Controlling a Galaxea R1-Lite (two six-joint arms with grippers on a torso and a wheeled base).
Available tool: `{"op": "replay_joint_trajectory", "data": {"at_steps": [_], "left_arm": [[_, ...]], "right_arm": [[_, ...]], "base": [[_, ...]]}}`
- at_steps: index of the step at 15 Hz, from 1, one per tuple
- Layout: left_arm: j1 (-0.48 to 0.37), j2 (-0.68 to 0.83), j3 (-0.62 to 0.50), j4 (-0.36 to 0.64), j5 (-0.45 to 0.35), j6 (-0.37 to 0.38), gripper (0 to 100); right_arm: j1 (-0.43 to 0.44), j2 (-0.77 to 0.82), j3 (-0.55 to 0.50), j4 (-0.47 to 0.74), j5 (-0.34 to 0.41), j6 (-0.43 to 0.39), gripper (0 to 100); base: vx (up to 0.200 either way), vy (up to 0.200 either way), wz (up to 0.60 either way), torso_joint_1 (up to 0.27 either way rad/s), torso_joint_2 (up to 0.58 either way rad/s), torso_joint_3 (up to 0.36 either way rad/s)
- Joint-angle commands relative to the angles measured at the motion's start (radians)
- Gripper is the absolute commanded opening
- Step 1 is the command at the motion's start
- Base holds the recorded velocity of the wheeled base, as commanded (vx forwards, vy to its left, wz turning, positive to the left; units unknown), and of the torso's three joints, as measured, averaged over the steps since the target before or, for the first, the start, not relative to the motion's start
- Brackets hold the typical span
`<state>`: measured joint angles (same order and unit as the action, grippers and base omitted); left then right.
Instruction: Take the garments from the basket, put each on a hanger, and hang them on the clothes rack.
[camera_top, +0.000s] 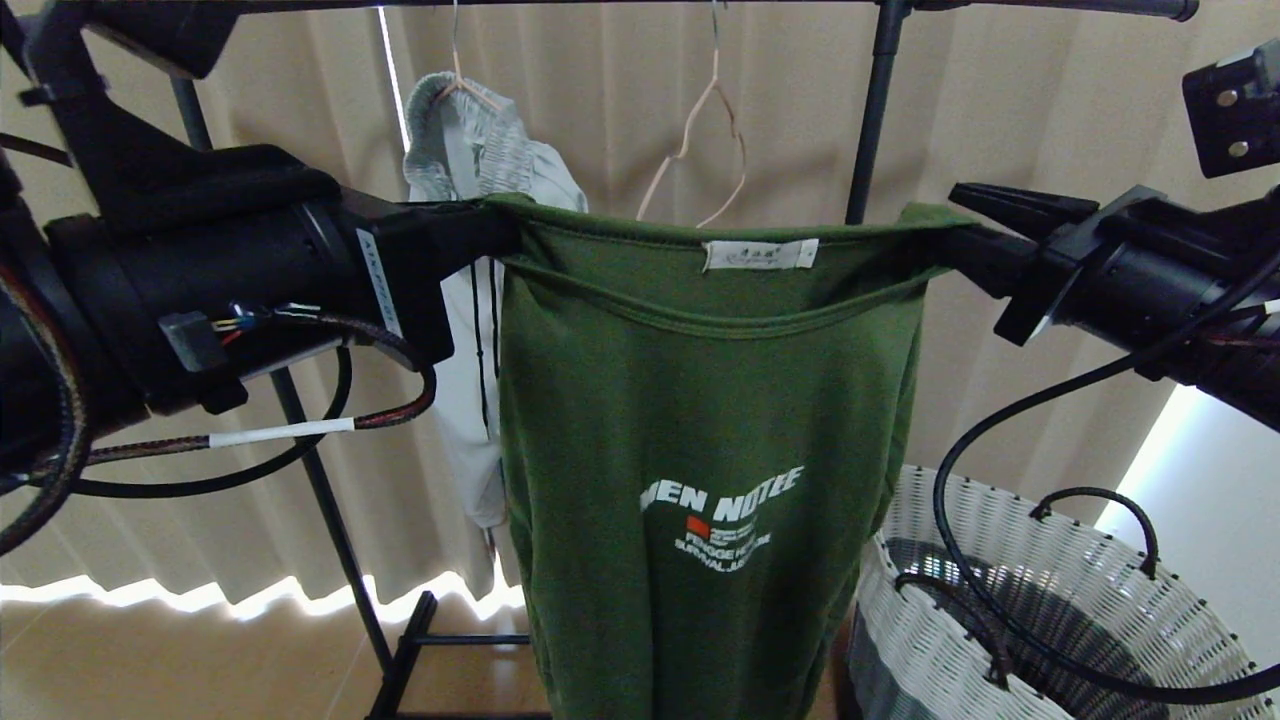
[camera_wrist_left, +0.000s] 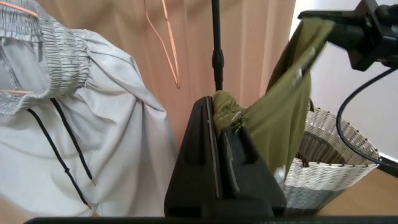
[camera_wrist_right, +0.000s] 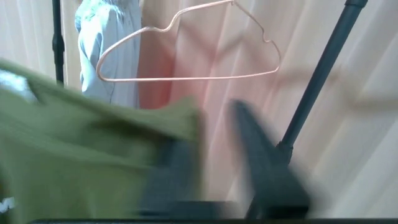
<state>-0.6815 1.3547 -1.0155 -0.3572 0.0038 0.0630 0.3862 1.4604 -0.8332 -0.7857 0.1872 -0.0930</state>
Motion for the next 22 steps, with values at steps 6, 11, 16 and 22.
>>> {"op": "replay_joint_trajectory", "data": {"at_steps": [6, 11, 16, 22], "left_arm": [[0.071, 0.017, 0.026, 0.0, 0.068, 0.011, 0], [0.132, 0.049, 0.066, 0.001, 0.137, 0.063, 0], [0.138, 0.063, 0.087, 0.003, 0.214, 0.063, 0], [0.209, 0.055, 0.115, 0.003, 0.237, 0.061, 0]], "right_arm": [[0.025, -0.003, 0.155, -0.162, 0.109, 0.004, 100], [0.057, -0.034, 0.223, -0.164, 0.116, 0.002, 100], [0.057, -0.074, 0.266, -0.161, 0.112, 0.004, 100], [0.051, -0.091, 0.321, -0.164, 0.107, 0.006, 100]], "base": [[0.0, 0.0, 0.0, 0.0, 0.0, 0.0], [0.0, 0.0, 0.0, 0.0, 0.0, 0.0], [0.0, 0.0, 0.0, 0.0, 0.0, 0.0], [0.0, 0.0, 0.0, 0.0, 0.0, 0.0]]}}
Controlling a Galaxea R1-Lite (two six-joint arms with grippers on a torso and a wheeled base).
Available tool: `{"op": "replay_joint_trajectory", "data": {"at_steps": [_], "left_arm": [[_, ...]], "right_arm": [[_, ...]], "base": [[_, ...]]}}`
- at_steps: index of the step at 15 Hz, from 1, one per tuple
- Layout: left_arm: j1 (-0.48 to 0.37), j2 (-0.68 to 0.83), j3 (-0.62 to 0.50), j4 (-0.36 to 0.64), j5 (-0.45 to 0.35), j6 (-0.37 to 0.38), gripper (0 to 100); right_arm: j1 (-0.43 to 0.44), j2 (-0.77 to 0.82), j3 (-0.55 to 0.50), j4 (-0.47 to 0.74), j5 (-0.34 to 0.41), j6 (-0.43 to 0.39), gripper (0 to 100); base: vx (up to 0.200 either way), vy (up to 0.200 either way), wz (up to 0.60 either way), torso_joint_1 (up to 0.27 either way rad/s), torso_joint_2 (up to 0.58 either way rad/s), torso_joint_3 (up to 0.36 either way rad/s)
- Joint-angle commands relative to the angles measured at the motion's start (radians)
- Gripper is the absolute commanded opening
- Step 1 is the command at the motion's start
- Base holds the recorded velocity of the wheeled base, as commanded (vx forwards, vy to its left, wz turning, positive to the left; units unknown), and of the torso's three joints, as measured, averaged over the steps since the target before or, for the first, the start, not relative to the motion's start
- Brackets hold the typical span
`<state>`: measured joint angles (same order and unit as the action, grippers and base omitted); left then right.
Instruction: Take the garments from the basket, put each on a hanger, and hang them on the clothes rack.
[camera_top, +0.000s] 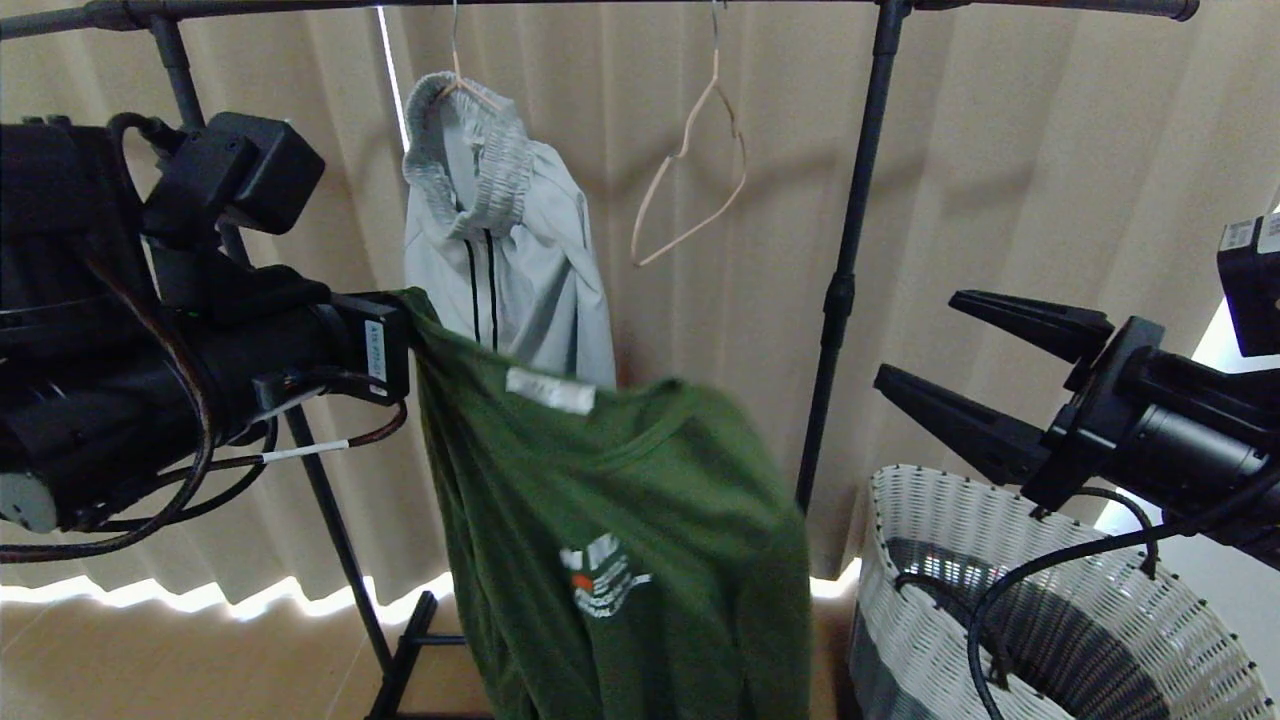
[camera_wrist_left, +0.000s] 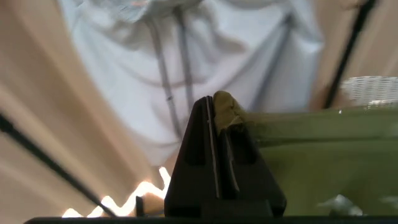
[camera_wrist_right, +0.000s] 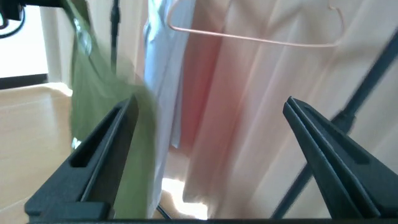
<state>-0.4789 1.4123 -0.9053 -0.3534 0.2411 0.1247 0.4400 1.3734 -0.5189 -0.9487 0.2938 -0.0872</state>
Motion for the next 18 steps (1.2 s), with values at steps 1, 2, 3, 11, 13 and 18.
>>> {"op": "replay_joint_trajectory", "data": {"at_steps": [1, 2, 3, 11, 13, 18], "left_arm": [[0.006, -0.006, 0.005, -0.001, 0.004, 0.0, 0], [0.008, -0.015, 0.005, -0.001, 0.006, 0.001, 0], [0.008, -0.023, 0.005, -0.001, 0.006, 0.001, 0], [0.046, -0.227, 0.194, -0.004, -0.22, -0.057, 0], [0.033, -0.225, 0.221, -0.015, -0.246, -0.088, 0], [-0.063, -0.204, 0.233, -0.048, -0.252, -0.154, 0]], "right_arm": [[-0.01, -0.002, 0.013, -0.001, -0.001, -0.003, 100], [-0.02, -0.002, 0.016, 0.001, -0.001, -0.005, 100], [-0.032, -0.004, 0.019, 0.001, -0.004, -0.006, 100], [-0.198, -0.086, 0.129, -0.018, -0.275, -0.055, 100], [-0.196, -0.108, 0.2, -0.051, -0.277, -0.054, 100], [-0.165, -0.112, 0.297, -0.143, -0.274, -0.051, 100]], "base": [[0.0, 0.0, 0.0, 0.0, 0.0, 0.0], [0.0, 0.0, 0.0, 0.0, 0.0, 0.0], [0.0, 0.0, 0.0, 0.0, 0.0, 0.0], [0.0, 0.0, 0.0, 0.0, 0.0, 0.0], [0.0, 0.0, 0.0, 0.0, 0.0, 0.0], [0.0, 0.0, 0.0, 0.0, 0.0, 0.0]]}}
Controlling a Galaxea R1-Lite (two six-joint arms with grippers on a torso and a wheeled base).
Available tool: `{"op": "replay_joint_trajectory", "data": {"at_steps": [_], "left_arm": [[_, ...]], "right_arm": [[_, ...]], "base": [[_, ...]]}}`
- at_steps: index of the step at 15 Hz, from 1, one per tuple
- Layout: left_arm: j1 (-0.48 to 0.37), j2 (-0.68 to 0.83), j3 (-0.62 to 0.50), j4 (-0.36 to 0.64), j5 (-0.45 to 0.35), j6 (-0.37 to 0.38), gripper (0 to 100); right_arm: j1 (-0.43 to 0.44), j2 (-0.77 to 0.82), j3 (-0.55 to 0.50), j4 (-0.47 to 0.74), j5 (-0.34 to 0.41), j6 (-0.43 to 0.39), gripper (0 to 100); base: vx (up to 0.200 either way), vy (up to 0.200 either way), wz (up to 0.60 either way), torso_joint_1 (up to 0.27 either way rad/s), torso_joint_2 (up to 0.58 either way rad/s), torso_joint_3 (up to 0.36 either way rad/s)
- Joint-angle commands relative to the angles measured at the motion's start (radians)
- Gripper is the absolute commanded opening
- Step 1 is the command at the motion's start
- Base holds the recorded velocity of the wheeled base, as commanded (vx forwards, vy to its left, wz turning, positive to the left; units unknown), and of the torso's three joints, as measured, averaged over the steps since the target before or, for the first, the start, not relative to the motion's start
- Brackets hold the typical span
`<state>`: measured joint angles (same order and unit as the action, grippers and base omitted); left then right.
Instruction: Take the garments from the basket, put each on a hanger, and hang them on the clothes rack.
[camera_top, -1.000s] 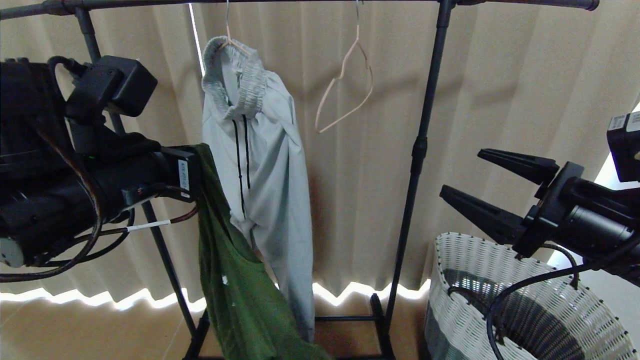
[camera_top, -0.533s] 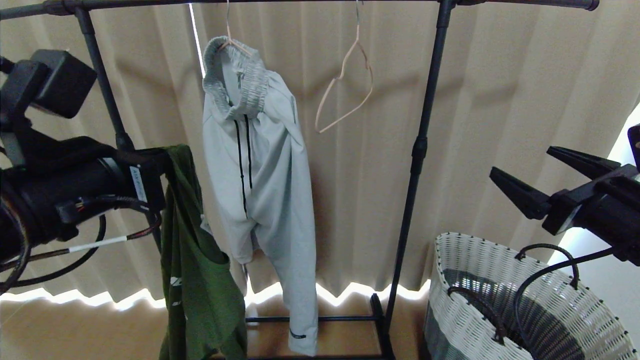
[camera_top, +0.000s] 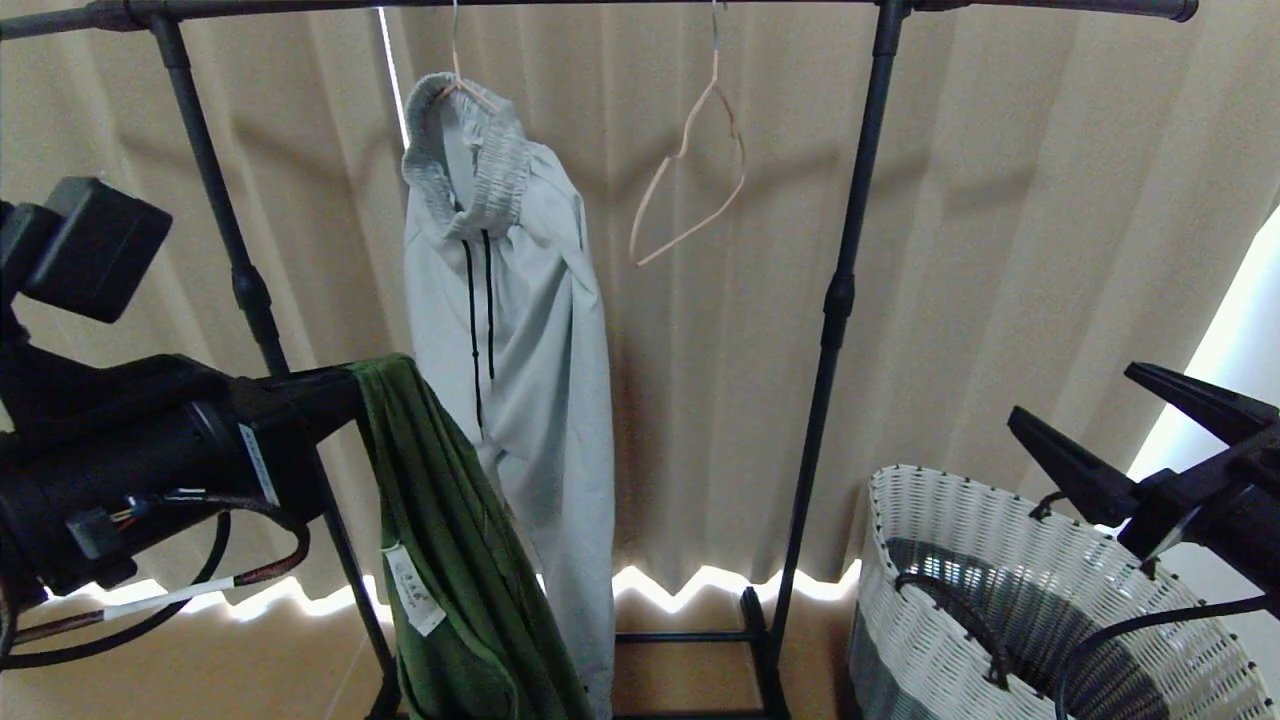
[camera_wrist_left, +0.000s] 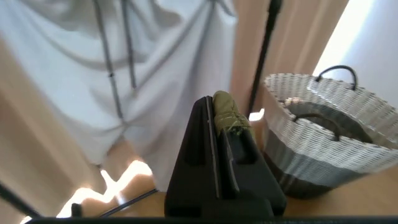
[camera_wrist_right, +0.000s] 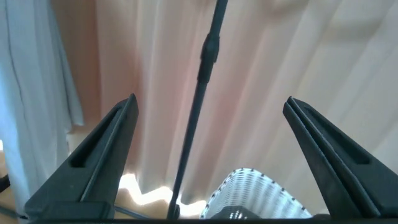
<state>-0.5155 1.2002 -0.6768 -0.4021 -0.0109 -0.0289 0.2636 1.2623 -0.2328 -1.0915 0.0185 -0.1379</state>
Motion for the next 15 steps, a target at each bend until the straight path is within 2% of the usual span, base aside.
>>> {"op": "replay_joint_trajectory", "data": {"at_steps": [1, 4, 6, 9, 12, 15], "left_arm": [[-0.038, 0.009, 0.02, -0.004, 0.0, 0.0, 0], [-0.044, 0.004, 0.118, -0.103, -0.001, 0.0, 0], [-0.044, 0.033, 0.187, -0.172, -0.004, 0.0, 0], [-0.043, 0.071, 0.18, -0.222, -0.069, -0.002, 0], [-0.07, 0.076, 0.2, -0.227, -0.086, 0.004, 0], [-0.074, 0.004, 0.204, -0.225, -0.086, 0.0, 0]], "right_arm": [[0.019, 0.0, 0.02, 0.001, 0.003, -0.002, 100], [0.019, 0.003, 0.033, -0.001, 0.0, -0.032, 100], [0.019, -0.018, 0.041, -0.004, 0.003, -0.086, 100], [0.019, -0.023, 0.039, 0.004, 0.003, -0.091, 100], [0.02, -0.011, 0.079, -0.004, 0.006, -0.095, 100], [0.022, -0.041, 0.112, -0.002, 0.011, -0.095, 100]], "base": [[0.0, 0.0, 0.0, 0.0, 0.0, 0.0], [0.0, 0.0, 0.0, 0.0, 0.0, 0.0], [0.0, 0.0, 0.0, 0.0, 0.0, 0.0], [0.0, 0.0, 0.0, 0.0, 0.0, 0.0], [0.0, 0.0, 0.0, 0.0, 0.0, 0.0], [0.0, 0.0, 0.0, 0.0, 0.0, 0.0]]}}
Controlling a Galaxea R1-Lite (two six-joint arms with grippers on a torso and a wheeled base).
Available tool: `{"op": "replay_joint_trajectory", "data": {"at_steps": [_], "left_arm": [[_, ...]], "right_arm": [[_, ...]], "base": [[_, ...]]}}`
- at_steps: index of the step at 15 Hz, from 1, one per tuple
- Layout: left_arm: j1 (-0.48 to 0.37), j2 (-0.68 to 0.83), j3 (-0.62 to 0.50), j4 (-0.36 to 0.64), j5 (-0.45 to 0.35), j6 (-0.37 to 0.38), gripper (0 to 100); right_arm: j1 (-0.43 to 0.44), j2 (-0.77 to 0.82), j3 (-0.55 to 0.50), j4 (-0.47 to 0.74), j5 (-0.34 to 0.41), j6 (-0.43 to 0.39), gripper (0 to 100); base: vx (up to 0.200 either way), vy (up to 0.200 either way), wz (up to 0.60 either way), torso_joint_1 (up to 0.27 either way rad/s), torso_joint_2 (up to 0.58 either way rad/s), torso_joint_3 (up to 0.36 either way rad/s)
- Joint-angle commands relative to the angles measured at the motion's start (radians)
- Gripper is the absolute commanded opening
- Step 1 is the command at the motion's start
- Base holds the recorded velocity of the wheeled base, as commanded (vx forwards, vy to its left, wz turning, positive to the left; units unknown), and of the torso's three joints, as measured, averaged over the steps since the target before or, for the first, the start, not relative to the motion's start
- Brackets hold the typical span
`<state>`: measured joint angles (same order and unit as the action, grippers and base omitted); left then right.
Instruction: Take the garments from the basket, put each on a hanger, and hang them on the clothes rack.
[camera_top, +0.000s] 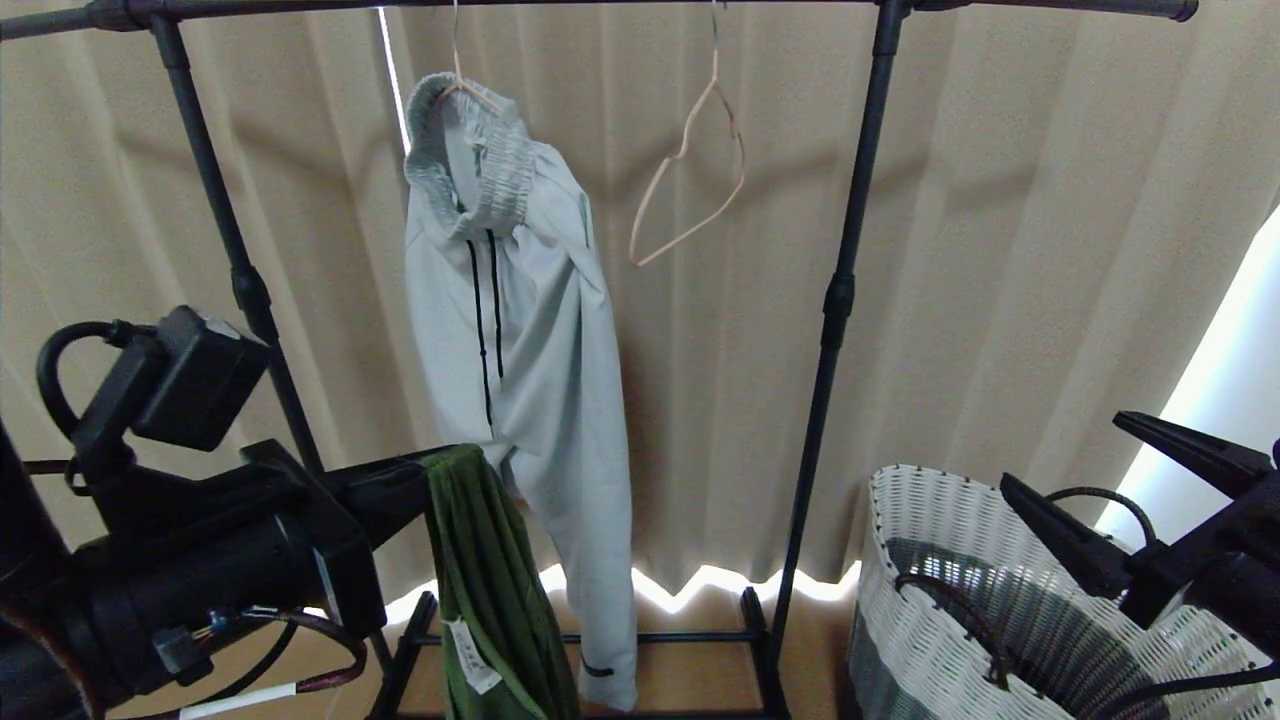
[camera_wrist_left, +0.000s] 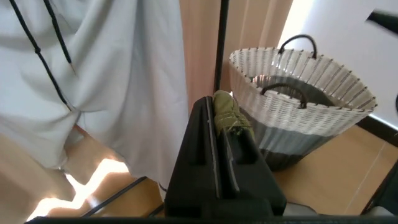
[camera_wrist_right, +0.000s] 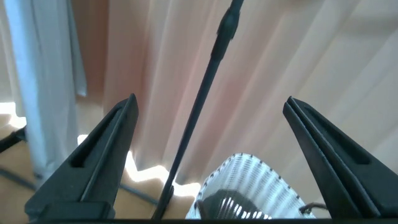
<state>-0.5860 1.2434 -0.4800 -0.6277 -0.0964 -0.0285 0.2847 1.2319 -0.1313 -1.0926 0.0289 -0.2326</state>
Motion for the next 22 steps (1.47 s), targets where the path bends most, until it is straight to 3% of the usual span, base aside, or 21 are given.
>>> {"op": "replay_joint_trajectory", "data": {"at_steps": [1, 5, 7, 9, 13, 22], "left_arm": [[-0.008, -0.067, 0.011, 0.002, 0.001, -0.002, 0], [0.002, -0.148, 0.015, 0.009, 0.003, -0.004, 0], [0.009, -0.133, 0.011, 0.008, 0.003, -0.002, 0], [0.029, -0.117, 0.012, 0.008, 0.003, -0.002, 0], [0.071, -0.11, 0.017, 0.008, -0.002, -0.001, 0], [0.038, -0.018, 0.055, -0.073, 0.0, 0.01, 0]], "right_arm": [[0.001, -0.017, 0.013, 0.002, 0.002, 0.001, 100], [0.002, -0.012, 0.022, 0.002, 0.006, 0.006, 100], [0.001, -0.008, 0.024, 0.01, 0.068, 0.004, 100], [-0.001, 0.004, 0.019, 0.005, 0.083, 0.004, 100], [-0.018, 0.031, 0.016, 0.002, 0.08, 0.001, 100], [-0.056, 0.044, 0.012, 0.002, 0.078, 0.002, 100]], "base": [[0.0, 0.0, 0.0, 0.0, 0.0, 0.0], [0.0, 0.0, 0.0, 0.0, 0.0, 0.0], [0.0, 0.0, 0.0, 0.0, 0.0, 0.0], [0.0, 0.0, 0.0, 0.0, 0.0, 0.0], [0.0, 0.0, 0.0, 0.0, 0.0, 0.0], [0.0, 0.0, 0.0, 0.023, -0.08, -0.063]]}}
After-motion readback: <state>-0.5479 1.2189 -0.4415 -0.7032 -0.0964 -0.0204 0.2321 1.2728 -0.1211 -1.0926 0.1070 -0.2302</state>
